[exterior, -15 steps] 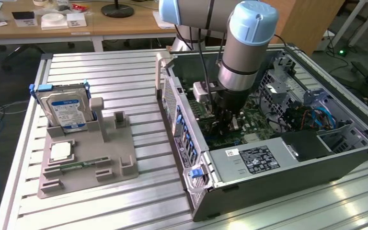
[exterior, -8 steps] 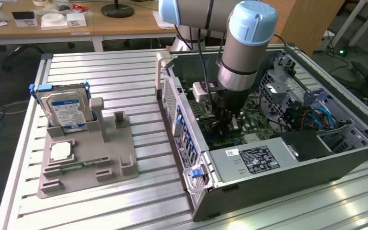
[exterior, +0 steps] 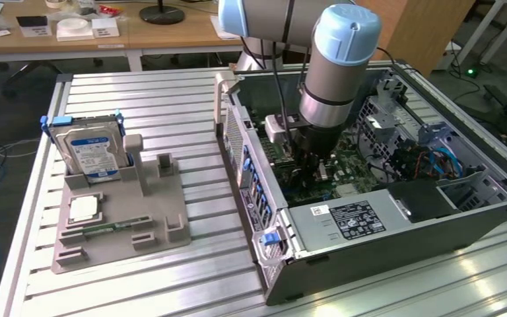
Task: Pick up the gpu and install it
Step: 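Insert the gpu into the slot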
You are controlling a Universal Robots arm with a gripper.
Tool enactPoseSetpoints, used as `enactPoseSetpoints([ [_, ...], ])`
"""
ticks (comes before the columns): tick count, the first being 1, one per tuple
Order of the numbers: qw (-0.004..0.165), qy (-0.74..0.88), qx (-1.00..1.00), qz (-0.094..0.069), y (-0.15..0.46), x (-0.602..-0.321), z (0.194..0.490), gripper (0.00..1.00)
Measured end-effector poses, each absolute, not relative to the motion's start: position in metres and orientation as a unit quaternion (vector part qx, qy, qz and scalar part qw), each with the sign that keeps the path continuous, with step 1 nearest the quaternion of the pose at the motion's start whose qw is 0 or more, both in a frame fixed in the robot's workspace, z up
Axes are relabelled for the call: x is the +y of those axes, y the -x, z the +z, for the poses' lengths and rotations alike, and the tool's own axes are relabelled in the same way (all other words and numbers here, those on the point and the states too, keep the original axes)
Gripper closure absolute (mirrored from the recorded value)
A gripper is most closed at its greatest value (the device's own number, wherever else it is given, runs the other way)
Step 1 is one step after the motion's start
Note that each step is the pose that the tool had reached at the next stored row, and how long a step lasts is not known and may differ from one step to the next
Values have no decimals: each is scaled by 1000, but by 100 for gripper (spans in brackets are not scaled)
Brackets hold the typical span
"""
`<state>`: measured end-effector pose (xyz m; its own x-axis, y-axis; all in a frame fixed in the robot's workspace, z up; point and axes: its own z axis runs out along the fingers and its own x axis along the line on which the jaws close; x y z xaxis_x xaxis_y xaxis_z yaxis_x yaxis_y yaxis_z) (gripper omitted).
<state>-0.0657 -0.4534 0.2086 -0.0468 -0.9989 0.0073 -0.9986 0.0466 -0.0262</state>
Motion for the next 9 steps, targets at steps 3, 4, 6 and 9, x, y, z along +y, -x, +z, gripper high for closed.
enactPoseSetpoints([
  [3,7,690,723,-12,66,-453,208,72],
  [4,7,690,723,-12,66,-453,208,72],
  [6,7,690,723,-12,66,-453,208,72],
  [9,7,690,723,-12,66,-453,208,72],
])
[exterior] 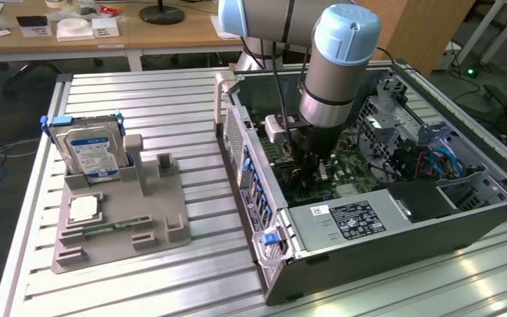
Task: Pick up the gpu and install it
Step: 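Insert the gpu into the slot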
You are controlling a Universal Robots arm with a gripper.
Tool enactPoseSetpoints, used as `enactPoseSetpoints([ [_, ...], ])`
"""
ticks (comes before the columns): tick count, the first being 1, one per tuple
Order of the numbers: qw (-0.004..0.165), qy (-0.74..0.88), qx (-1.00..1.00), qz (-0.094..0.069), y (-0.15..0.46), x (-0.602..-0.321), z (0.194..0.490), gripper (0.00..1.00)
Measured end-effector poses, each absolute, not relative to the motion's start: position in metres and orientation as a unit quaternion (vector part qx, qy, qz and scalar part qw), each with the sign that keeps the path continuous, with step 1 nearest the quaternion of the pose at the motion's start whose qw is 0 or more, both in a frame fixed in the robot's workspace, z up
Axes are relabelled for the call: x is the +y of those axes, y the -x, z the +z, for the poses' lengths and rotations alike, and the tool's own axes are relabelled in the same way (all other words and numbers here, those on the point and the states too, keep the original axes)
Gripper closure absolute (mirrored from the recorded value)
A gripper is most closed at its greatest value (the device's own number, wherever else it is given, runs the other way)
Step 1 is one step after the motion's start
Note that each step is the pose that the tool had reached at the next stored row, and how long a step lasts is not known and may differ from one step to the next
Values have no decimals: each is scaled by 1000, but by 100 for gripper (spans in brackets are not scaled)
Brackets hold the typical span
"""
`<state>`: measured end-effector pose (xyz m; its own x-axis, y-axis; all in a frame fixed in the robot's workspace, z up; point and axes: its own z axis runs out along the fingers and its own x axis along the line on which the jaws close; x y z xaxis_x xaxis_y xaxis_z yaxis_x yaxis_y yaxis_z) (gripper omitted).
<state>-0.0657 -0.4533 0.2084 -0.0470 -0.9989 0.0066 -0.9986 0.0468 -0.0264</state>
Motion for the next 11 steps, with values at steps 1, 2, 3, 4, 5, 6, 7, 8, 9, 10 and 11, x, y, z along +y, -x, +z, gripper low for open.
enactPoseSetpoints([
  [1,7,690,723,-12,66,-453,208,72],
  [2,7,690,723,-11,66,-453,208,72],
  [3,8,690,724,-10,66,-453,208,71],
  [4,8,690,724,-11,66,-453,208,71],
  [5,8,690,724,-11,66,-453,208,65],
  [6,8,690,723,-11,66,-453,208,65],
  [7,7,690,723,-11,66,-453,209,65],
  [8,7,690,723,-11,66,-453,210,65],
  [9,7,690,723,-11,66,-453,213,65],
  [10,7,690,723,-11,66,-453,217,65],
  [11,7,690,723,-11,66,-453,222,65],
])
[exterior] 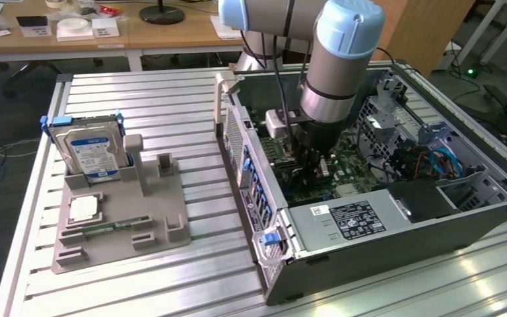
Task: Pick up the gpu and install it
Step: 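Insert the gpu into the slot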
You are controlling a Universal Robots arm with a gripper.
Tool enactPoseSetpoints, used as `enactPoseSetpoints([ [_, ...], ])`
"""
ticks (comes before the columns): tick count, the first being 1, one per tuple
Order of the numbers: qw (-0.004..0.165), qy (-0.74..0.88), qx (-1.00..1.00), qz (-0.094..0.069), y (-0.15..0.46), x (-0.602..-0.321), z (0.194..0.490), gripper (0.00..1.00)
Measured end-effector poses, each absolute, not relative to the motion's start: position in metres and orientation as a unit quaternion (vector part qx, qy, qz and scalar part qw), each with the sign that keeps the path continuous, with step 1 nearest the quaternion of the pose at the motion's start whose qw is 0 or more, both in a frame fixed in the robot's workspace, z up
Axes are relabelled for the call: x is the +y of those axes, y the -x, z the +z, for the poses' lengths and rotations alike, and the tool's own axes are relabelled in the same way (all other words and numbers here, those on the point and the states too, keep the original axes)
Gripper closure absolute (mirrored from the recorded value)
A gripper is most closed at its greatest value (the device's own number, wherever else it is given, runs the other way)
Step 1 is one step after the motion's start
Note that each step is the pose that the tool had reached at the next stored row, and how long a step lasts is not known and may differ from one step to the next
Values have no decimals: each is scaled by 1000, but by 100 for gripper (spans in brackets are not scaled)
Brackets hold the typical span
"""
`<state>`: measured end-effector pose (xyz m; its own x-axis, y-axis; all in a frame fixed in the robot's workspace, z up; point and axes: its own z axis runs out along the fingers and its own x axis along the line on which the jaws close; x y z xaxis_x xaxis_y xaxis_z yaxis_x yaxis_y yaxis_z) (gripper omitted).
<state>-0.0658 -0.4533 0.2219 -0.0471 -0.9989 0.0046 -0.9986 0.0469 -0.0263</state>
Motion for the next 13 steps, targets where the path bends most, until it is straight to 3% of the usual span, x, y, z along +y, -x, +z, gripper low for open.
enactPoseSetpoints([
  [13,8,690,723,-11,66,-453,277,65],
])
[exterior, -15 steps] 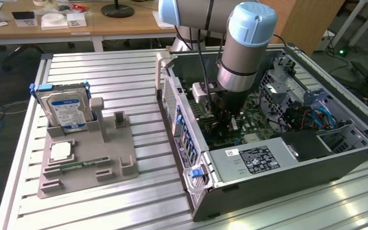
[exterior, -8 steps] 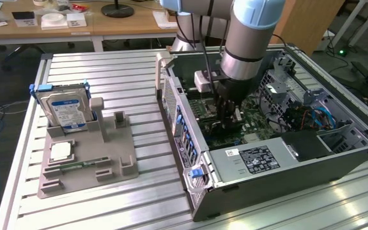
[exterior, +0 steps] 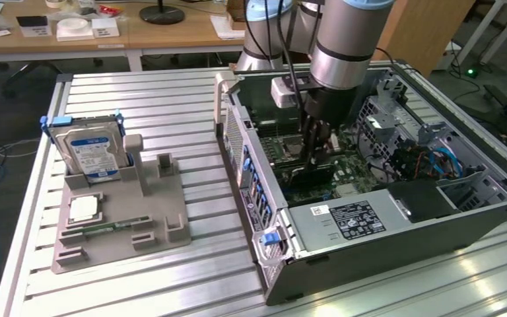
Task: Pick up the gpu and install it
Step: 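Insert the gpu into the slot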
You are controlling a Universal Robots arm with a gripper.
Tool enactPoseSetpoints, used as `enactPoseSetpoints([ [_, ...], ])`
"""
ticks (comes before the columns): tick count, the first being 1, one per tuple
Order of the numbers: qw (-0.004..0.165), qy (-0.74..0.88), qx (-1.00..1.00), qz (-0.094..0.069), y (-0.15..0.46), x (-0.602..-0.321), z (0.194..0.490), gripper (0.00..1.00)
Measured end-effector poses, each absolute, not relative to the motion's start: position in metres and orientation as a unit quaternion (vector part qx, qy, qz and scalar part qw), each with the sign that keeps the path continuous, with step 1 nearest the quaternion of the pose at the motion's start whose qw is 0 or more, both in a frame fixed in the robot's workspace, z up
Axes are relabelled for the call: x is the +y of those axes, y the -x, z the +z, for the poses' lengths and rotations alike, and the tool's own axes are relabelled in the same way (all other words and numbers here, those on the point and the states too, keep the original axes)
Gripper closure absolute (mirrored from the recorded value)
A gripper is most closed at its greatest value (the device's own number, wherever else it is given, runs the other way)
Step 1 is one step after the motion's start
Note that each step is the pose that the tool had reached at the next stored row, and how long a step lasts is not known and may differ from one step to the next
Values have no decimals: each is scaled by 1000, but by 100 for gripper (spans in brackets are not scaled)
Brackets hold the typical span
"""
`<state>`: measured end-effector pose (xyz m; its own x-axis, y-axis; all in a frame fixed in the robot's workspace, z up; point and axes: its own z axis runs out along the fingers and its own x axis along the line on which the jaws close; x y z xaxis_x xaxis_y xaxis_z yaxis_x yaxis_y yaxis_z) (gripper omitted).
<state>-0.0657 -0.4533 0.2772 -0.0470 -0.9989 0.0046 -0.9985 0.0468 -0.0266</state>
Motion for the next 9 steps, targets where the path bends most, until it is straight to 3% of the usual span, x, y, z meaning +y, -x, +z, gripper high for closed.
enactPoseSetpoints([
  [2,8,690,723,-11,66,-453,277,66],
  [4,8,690,723,-11,66,-453,277,79],
  [5,8,690,723,-11,66,-453,277,79],
  [7,8,690,723,-11,66,-453,277,90],
  [9,8,690,723,-11,66,-453,277,89],
])
